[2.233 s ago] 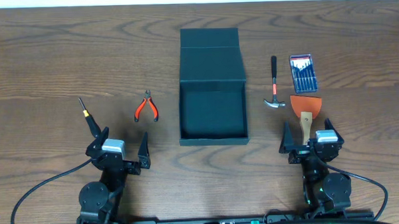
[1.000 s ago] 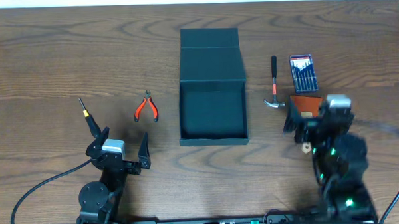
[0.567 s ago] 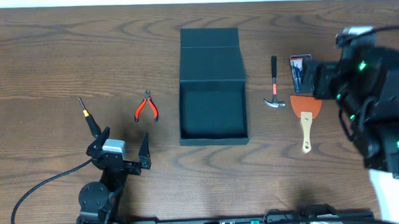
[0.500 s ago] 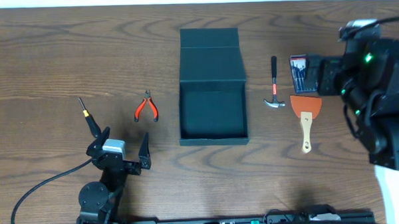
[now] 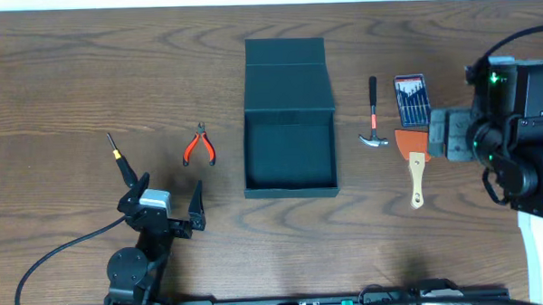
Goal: Pack container
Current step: 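Move the right gripper over the orange scraper's wooden handle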
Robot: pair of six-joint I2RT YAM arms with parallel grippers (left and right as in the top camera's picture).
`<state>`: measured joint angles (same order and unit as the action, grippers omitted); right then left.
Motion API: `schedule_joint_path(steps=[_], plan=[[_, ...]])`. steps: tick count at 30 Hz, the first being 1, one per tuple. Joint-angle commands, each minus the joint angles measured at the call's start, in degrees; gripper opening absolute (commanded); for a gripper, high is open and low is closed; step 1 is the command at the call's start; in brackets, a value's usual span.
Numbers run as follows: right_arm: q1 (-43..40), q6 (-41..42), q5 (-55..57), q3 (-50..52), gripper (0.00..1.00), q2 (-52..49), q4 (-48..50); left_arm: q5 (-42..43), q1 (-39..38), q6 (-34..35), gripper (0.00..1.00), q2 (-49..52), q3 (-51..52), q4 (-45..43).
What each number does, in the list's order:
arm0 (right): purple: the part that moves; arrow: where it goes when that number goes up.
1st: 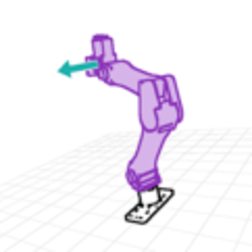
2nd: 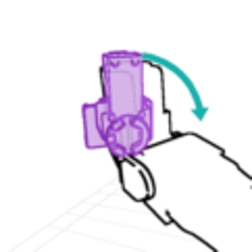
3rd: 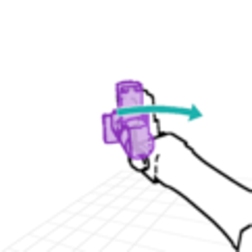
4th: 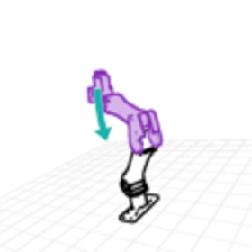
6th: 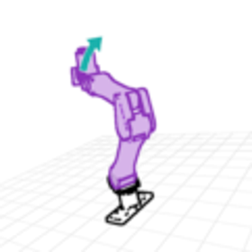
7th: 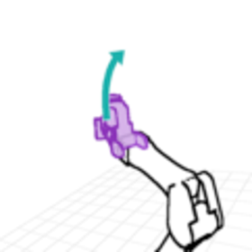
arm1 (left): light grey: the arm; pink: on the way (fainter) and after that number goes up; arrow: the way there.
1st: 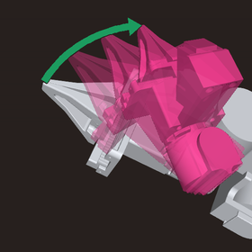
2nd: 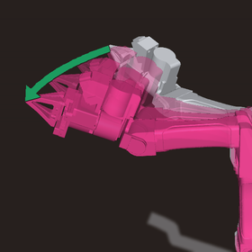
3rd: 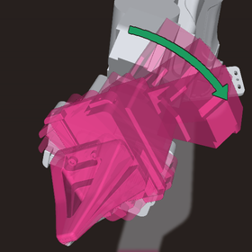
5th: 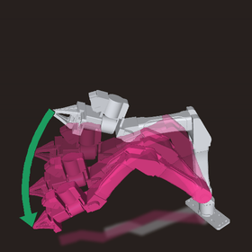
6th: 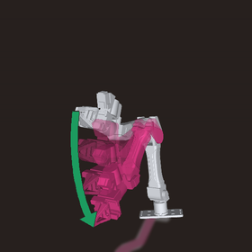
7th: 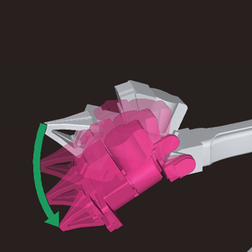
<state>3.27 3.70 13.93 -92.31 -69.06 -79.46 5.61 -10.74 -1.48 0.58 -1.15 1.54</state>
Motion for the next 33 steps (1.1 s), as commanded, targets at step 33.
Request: schedule_joint_path(steps=[33], plan=[[-14.8, -5.1, -12.0, 27.6, 0.99, -3.7, 15.5, 1.3, -0.3, 0.3, 0.99, -0.3, 0.9, 2.1]])
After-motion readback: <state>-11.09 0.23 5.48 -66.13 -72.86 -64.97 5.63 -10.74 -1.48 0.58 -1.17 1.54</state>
